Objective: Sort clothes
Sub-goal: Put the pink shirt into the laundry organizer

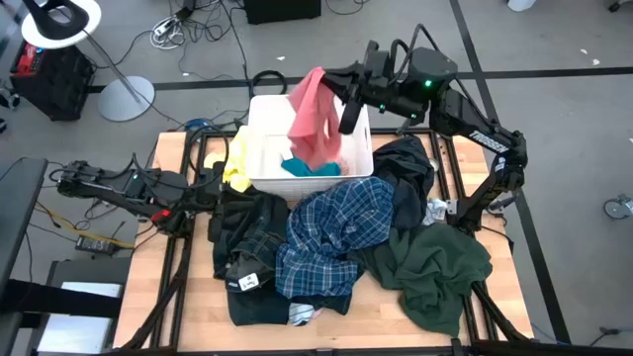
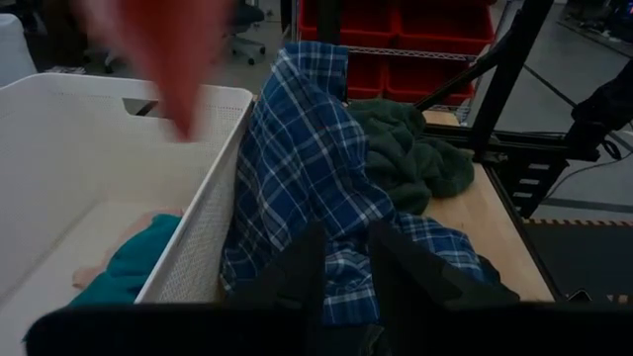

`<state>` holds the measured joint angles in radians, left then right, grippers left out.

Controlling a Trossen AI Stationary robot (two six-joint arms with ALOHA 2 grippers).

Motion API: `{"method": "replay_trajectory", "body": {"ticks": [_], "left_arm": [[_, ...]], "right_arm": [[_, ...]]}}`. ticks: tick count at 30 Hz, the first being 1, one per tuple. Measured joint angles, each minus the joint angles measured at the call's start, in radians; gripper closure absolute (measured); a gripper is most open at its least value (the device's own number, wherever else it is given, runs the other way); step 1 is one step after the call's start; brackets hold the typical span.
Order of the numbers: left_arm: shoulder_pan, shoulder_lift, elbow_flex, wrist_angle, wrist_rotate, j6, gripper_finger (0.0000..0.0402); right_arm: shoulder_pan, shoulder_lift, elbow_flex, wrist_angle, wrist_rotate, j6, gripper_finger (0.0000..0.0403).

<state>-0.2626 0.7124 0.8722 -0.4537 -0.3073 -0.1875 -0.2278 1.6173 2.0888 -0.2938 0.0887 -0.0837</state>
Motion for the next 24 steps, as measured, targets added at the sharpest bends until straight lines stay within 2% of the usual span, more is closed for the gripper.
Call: {"method": "replay_trajectory", "body": {"ticks": [3,10,14,18,24], "left_arm": [[0.0,0.0,0.0,-0.036,-0.012,0.0,0.0314],[0.0,-0.002,0.0,-0.06,-0.067,0.002,0.0314],[0.0,-0.007,0.0,-0.065,-0.075,0.003,0.0314],[0.0,-0.009,0.0,-0.069,-0.075,0.002,0.0314],[0.0,-0.01,0.0,-0.075,-0.061,-0.008,0.0314]], "right_arm": [[-0.031,0.0,0.0,-0.026,0.0,0.0,0.0402],[-0.098,0.029,-0.051,-0.31,0.02,0.129,0.0401],[-0.118,0.05,-0.162,-0.281,0.014,0.222,0.0395],[-0.124,0.076,-0.262,-0.263,0.007,0.247,0.0387],[-0.133,0.116,-0.326,-0.276,-0.034,0.315,0.036]]}}
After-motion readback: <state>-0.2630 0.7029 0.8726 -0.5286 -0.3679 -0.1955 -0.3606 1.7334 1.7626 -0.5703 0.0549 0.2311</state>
